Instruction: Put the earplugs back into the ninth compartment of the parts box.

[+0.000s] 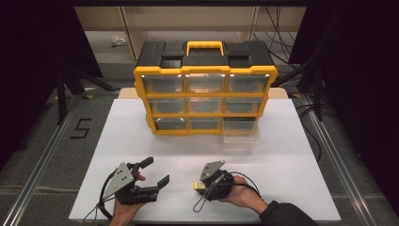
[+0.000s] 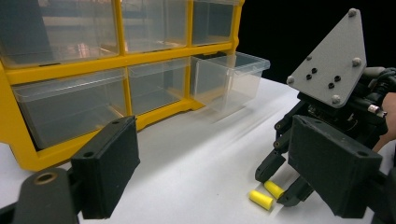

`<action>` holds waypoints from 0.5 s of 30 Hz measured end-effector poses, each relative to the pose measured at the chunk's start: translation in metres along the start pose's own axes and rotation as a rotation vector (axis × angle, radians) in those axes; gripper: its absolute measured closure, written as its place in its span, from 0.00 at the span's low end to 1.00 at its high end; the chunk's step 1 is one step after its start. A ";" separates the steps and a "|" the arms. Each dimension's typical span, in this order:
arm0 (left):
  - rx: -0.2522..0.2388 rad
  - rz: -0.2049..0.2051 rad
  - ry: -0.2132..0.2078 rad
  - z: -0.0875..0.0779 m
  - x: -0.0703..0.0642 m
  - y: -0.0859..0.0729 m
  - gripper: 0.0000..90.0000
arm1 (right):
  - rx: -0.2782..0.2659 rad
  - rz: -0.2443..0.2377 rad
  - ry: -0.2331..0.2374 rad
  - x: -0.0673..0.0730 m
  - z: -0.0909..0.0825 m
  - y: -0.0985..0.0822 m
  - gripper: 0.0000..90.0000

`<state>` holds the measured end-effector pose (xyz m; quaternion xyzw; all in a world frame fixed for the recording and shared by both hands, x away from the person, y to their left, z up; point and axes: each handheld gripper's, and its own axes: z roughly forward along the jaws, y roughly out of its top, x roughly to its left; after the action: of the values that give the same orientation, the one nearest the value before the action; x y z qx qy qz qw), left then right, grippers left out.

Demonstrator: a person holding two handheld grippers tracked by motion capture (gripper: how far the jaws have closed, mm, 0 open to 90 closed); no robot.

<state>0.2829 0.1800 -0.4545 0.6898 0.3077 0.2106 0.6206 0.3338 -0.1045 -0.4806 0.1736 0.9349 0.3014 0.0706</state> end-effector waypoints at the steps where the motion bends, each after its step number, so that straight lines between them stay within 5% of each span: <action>1: 0.000 0.000 0.001 0.000 0.000 0.000 0.18 | 0.003 -0.003 -0.001 0.000 0.000 0.000 0.69; 15: -0.003 0.000 0.001 0.000 0.000 0.001 0.18 | -0.025 0.023 -0.005 -0.003 -0.008 0.001 0.75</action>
<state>0.2826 0.1801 -0.4538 0.6889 0.3077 0.2115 0.6213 0.3346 -0.1090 -0.4734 0.1841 0.9288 0.3135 0.0715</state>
